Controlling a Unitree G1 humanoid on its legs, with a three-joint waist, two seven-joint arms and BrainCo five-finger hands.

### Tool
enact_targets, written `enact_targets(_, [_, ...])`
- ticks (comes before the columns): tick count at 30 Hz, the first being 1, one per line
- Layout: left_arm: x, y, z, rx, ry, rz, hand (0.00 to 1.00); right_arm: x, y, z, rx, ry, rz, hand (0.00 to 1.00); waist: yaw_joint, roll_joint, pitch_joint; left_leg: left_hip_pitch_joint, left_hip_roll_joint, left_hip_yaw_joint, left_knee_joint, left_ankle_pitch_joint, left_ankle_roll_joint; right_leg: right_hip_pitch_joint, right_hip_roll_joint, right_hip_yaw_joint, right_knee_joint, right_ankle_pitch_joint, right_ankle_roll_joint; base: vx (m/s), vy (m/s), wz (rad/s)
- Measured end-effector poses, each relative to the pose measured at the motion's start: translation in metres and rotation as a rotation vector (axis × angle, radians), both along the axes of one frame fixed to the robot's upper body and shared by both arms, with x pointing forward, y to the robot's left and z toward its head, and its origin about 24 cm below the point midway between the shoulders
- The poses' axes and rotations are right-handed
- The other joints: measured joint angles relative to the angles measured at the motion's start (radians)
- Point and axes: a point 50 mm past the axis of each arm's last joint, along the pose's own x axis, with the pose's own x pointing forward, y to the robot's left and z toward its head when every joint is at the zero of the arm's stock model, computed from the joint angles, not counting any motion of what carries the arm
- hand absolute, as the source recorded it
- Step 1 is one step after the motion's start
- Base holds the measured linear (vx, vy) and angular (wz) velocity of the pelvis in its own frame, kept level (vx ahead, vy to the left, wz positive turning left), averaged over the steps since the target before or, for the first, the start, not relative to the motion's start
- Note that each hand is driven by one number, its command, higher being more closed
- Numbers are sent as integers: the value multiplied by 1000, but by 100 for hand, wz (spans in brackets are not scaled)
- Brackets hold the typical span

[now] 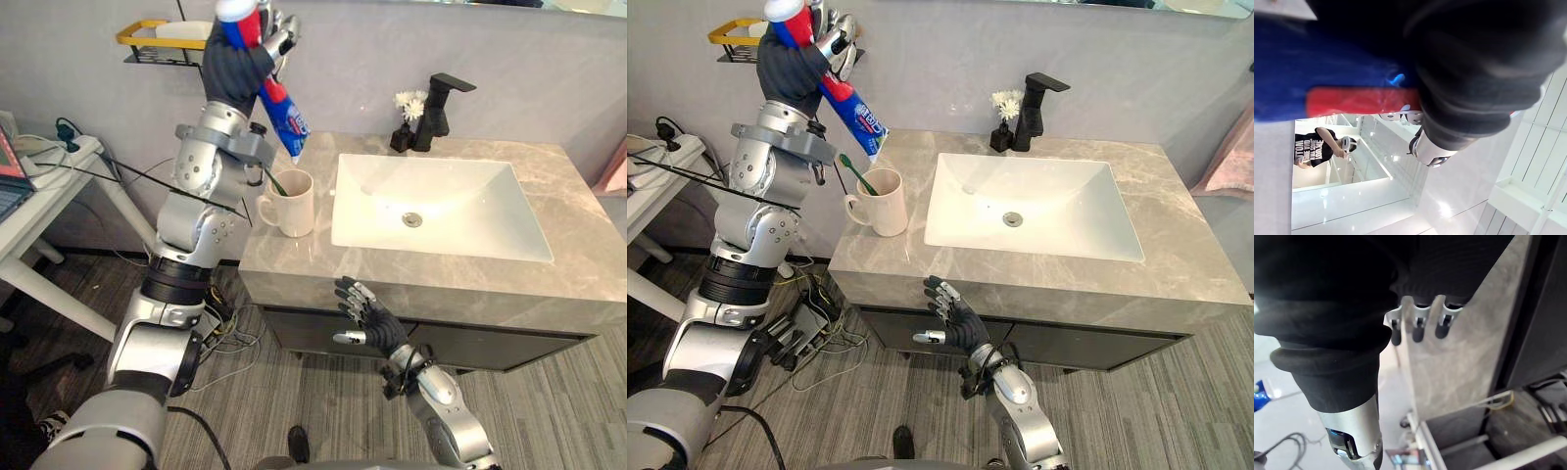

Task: Organize washtable

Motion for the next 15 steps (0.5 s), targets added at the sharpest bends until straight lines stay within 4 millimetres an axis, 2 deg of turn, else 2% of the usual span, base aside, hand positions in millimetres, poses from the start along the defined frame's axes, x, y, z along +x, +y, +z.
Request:
enact_targets(8, [3,-2,12,16,-29,30,100,-9,-2,-7,0,39,-10,0,-3,-1,-1,-18,0,9,0,0,1,-14,1,8,-9,10,-2,6,5,-2])
enact_targets(15, [6,-5,11,-2,-13,31,100,-9,-2,-8,-1,40,-13,0,-4,-6,2,-19,1,10,0,0,1,-17,2,10,-8,10,-3,0,0,0])
